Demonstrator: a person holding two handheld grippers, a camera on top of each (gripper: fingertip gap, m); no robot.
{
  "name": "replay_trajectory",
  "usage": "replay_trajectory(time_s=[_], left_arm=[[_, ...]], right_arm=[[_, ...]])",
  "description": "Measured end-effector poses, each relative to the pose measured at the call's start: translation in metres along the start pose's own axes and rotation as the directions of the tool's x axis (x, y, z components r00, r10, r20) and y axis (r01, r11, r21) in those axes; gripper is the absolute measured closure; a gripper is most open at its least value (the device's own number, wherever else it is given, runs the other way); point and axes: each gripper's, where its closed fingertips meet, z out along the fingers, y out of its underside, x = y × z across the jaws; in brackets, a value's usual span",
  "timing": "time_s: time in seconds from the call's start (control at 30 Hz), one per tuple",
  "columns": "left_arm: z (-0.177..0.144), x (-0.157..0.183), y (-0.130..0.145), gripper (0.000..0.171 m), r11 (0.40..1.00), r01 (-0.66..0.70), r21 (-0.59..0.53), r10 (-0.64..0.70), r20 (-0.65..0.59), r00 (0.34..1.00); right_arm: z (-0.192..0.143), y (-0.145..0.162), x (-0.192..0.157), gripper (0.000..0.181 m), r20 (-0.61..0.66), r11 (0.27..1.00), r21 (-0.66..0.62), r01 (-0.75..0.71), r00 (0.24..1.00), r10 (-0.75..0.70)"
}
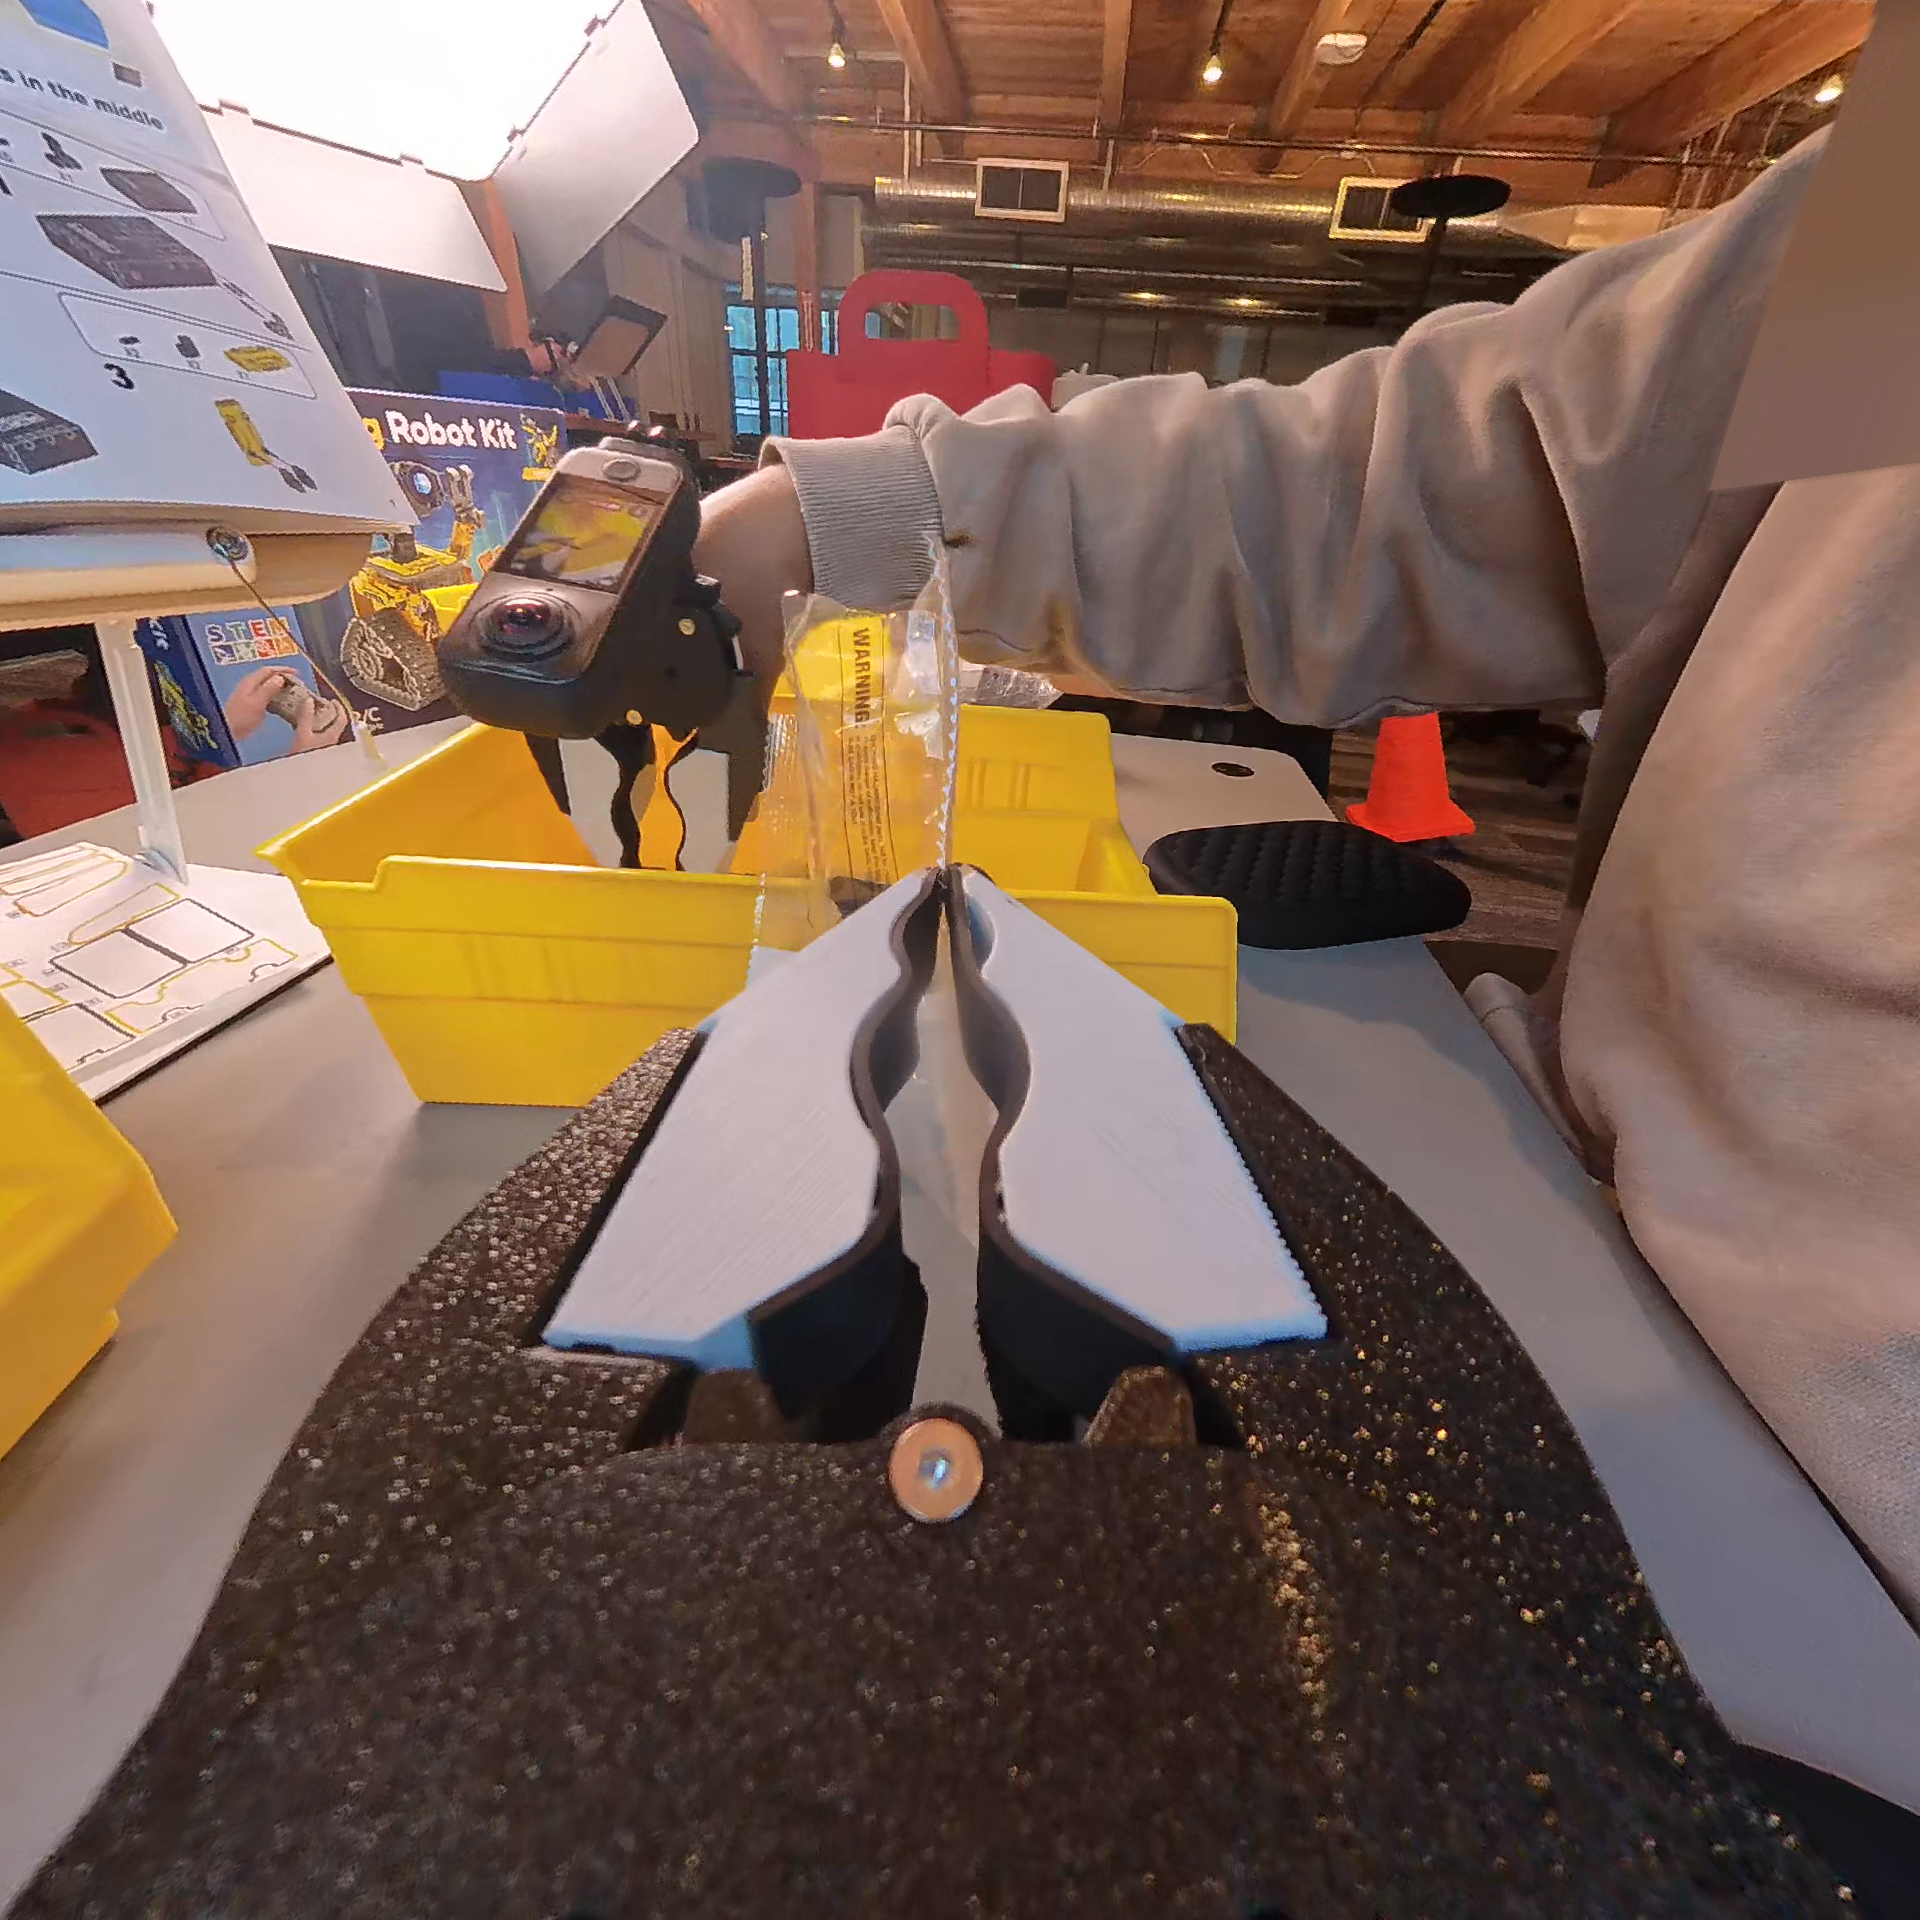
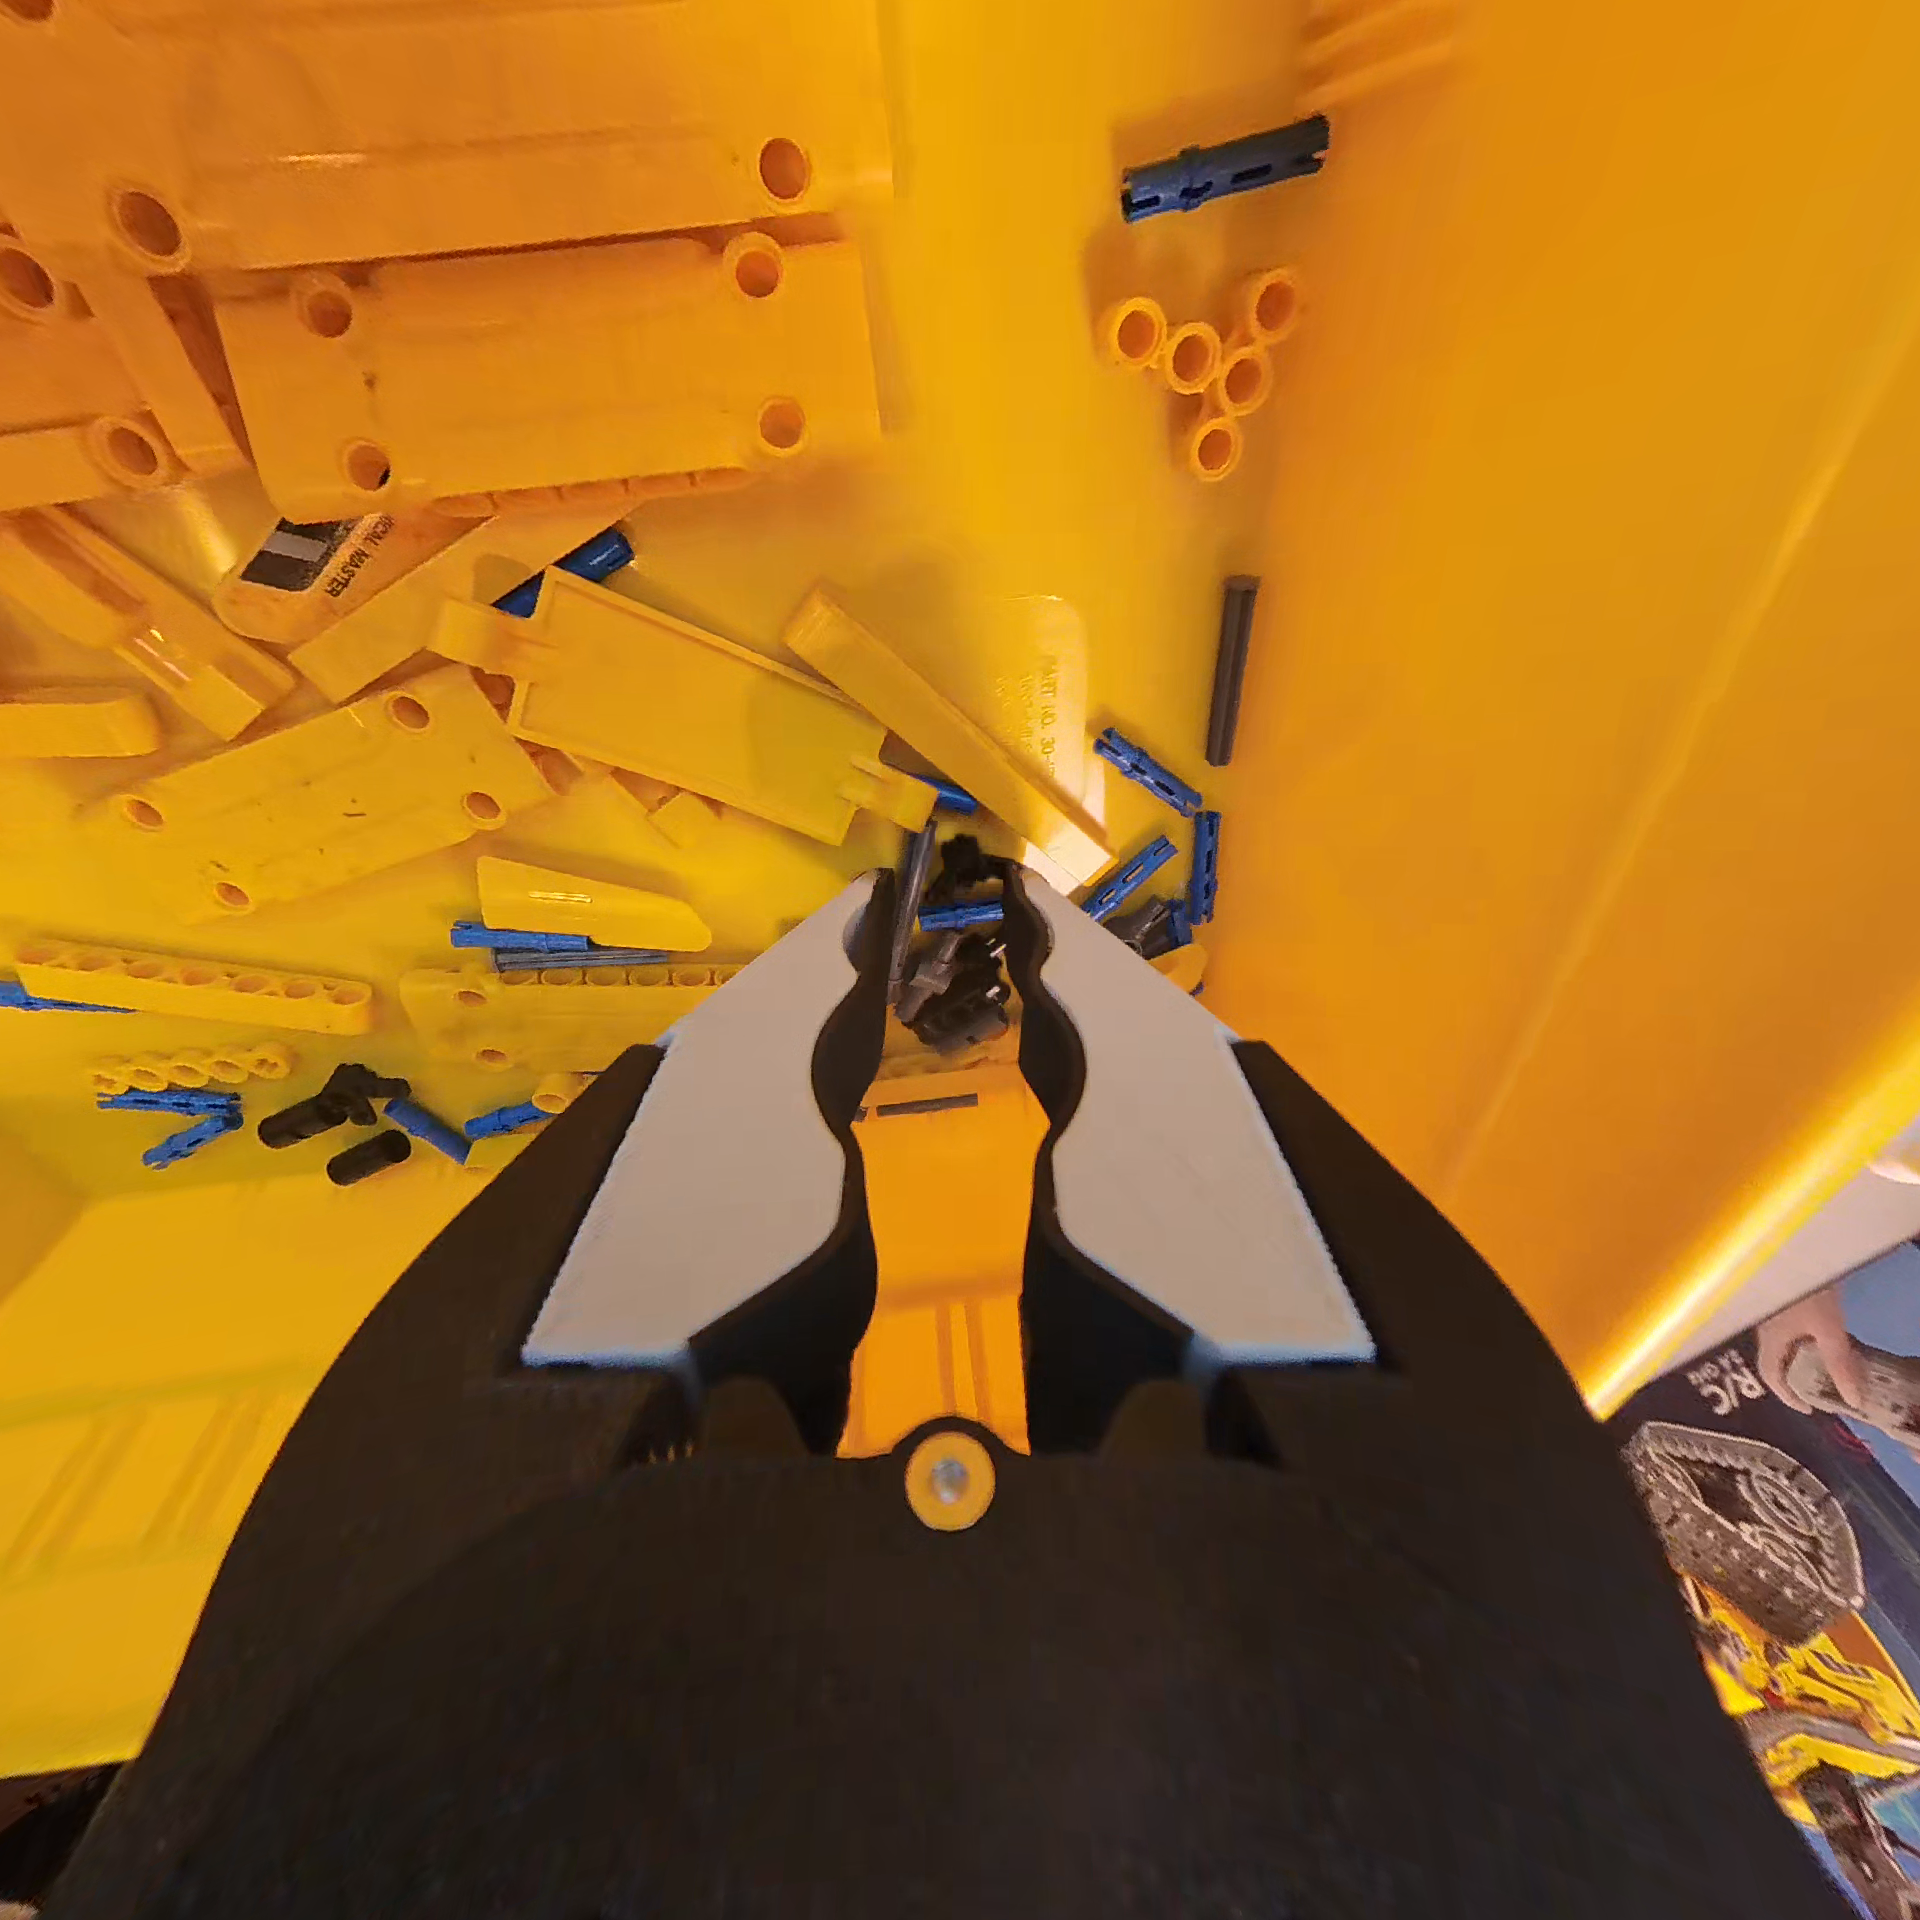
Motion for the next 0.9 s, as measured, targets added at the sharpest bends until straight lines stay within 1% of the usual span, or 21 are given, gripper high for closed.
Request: replay_trajectory(time_s=[0.03, 0.1, 0.3, 0.37, 0.43, 0.47, 0.5, 0.57, 0.6, 0.63, 0.7, 0.8, 0.9], left_arm=[[0.0, 0.0, 0.0, 0.171, 1.0, -0.001, -0.002, 0.001, -0.001, 1.0], [0.0, 0.0, 0.001, 0.171, 1.0, -0.001, -0.003, 0.001, 0.0, 1.0], [0.0, -0.001, 0.001, 0.171, 1.0, 0.001, -0.004, -0.001, 0.002, 1.0], [0.0, 0.0, 0.001, 0.171, 1.0, 0.0, -0.004, 0.0, 0.0, 1.0], [0.001, 0.0, 0.001, 0.171, 1.0, 0.002, -0.002, -0.002, -0.005, 1.0], [0.001, 0.0, 0.001, 0.171, 1.0, 0.004, -0.001, -0.004, -0.006, 1.0], [0.001, 0.001, 0.001, 0.171, 1.0, 0.005, 0.0, -0.005, -0.009, 1.0], [0.002, 0.002, 0.001, 0.171, 1.0, 0.006, 0.002, -0.006, -0.015, 1.0], [0.002, 0.002, 0.001, 0.171, 1.0, 0.005, 0.003, -0.005, -0.017, 1.0], [0.003, 0.002, 0.001, 0.171, 1.0, 0.005, 0.001, -0.005, -0.017, 1.0], [0.003, 0.003, 0.002, 0.171, 1.0, 0.001, -0.002, -0.001, -0.016, 1.0], [0.003, 0.005, 0.0, 0.171, 1.0, -0.005, 0.001, 0.005, -0.015, 1.0], [0.002, 0.006, -0.002, 0.171, 1.0, -0.009, 0.011, 0.01, -0.018, 1.0]], right_arm=[[0.001, 0.0, -0.003, 0.167, 0.029, 1.0, 0.001, 0.001, 1.0, -0.001], [0.001, 0.0, -0.006, 0.172, 0.068, 1.0, 0.007, 0.0, 0.998, -0.001], [0.0, 0.001, -0.012, 0.173, 0.108, 0.999, 0.05, -0.019, 0.994, 0.014], [-0.012, -0.005, -0.018, 0.173, 0.114, 0.992, 0.119, -0.03, 0.993, 0.016], [-0.04, -0.017, -0.02, 0.173, 0.107, 0.971, 0.236, -0.049, 0.994, 0.024], [-0.061, -0.027, -0.023, 0.173, 0.107, 0.946, 0.319, -0.054, 0.994, 0.02], [-0.086, -0.041, -0.027, 0.173, 0.106, 0.907, 0.418, -0.05, 0.994, 0.006], [-0.142, -0.072, -0.041, 0.173, 0.1, 0.782, 0.623, -0.024, 0.994, -0.049], [-0.165, -0.084, -0.049, 0.173, 0.09, 0.724, 0.69, -0.004, 0.993, -0.079], [-0.181, -0.093, -0.055, 0.173, 0.059, 0.688, 0.725, 0.028, 0.993, -0.103], [-0.199, -0.11, -0.066, 0.173, 0.0, 0.638, 0.765, 0.087, 0.991, -0.134], [-0.214, -0.129, -0.093, 0.173, 0.047, 0.555, 0.827, 0.087, 0.974, -0.223], [-0.211, -0.139, -0.107, 0.173, 0.071, 0.535, 0.841, 0.081, 0.963, -0.258]])
